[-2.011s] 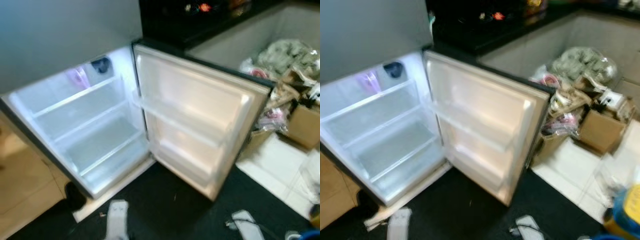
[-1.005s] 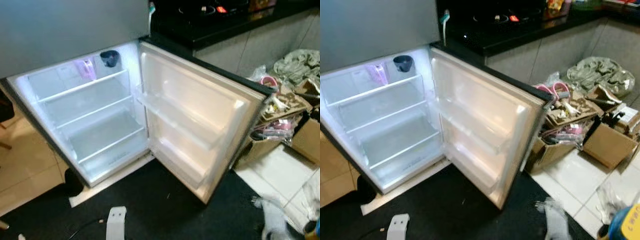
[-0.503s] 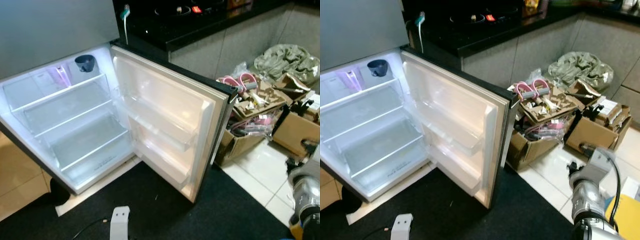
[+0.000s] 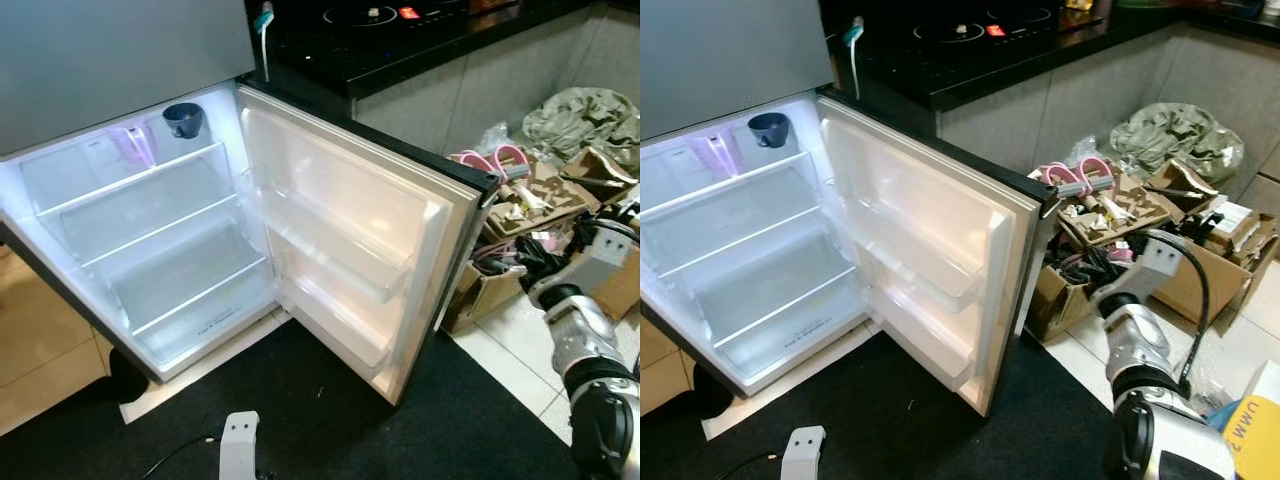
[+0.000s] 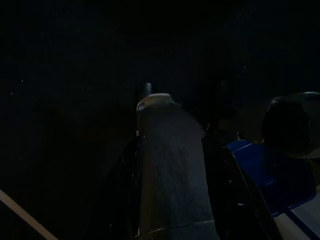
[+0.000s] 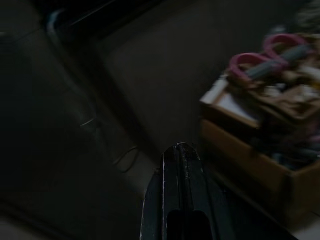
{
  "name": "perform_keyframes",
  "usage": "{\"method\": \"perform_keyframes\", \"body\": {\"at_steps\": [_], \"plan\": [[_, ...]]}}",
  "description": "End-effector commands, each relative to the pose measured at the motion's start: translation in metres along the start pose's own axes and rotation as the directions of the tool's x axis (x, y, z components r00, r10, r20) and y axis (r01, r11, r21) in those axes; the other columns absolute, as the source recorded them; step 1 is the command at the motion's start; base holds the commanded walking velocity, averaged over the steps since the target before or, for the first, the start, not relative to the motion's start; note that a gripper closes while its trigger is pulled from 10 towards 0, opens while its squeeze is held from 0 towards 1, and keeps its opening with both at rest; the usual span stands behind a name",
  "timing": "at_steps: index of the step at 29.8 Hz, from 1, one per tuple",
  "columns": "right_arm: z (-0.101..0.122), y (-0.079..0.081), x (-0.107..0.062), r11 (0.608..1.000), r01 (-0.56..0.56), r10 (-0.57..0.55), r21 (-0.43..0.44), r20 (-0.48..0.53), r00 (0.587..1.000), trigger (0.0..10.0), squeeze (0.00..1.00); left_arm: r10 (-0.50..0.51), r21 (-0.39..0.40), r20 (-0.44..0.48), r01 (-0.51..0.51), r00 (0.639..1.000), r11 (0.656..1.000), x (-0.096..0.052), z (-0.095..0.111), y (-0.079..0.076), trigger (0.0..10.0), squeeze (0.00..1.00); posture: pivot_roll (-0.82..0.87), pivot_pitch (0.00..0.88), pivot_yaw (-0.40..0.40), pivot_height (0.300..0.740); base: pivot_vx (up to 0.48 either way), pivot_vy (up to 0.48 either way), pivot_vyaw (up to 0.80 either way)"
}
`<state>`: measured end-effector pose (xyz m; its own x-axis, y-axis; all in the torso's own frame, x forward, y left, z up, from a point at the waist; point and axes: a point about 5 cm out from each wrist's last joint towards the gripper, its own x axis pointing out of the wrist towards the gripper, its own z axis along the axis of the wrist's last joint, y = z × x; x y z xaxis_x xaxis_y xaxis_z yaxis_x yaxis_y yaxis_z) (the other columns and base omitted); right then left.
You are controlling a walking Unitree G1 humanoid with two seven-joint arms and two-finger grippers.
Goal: Restocking fridge
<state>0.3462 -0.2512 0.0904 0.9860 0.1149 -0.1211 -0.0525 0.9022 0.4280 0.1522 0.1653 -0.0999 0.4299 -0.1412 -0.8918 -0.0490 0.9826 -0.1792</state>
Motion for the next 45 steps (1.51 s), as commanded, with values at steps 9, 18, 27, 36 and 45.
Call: {"method": "perform_keyframes", "body": {"at_steps": [9,18,27,36,45], "plan": [[-0.01,0.053,0.015,0.917,-0.391,0.383,-0.077,-0.102,0.918,10.0,0.0,0.025,0.0,-0.022,-0.025,0.999,1.0,-0.003,-0.006,0.011,10.0,0.0,-0.05,0.0,0.032,0.74,0.0,0.0,0.0],[-0.023,0.081,0.011,0.75,-0.659,0.638,-0.057,-0.202,0.743,10.0,0.0,0.024,0.002,-0.021,-0.024,0.999,1.0,-0.003,-0.006,0.01,10.0,0.0,-0.05,0.0,0.032,0.74,0.0,0.0,0.0],[-0.041,0.136,-0.004,0.399,-0.912,0.907,0.097,-0.187,0.377,10.0,0.0,0.021,0.01,-0.023,-0.021,1.0,1.0,-0.003,-0.006,0.01,10.0,0.0,-0.05,0.0,0.029,0.74,0.0,0.0,0.0],[-0.072,0.069,-0.001,0.856,-0.508,0.442,-0.092,-0.379,0.813,10.0,0.0,0.016,0.005,-0.024,-0.016,1.0,1.0,-0.002,-0.007,0.008,10.0,0.0,-0.05,0.0,0.023,0.74,0.0,0.0,0.0],[-0.133,-0.008,-0.061,0.972,-0.04,-0.112,-0.234,-0.6,0.792,10.0,0.0,0.017,-0.002,-0.018,-0.017,1.0,1.0,-0.002,-0.006,0.008,10.0,0.0,-0.05,0.0,0.026,0.74,0.0,0.0,0.0]]}}
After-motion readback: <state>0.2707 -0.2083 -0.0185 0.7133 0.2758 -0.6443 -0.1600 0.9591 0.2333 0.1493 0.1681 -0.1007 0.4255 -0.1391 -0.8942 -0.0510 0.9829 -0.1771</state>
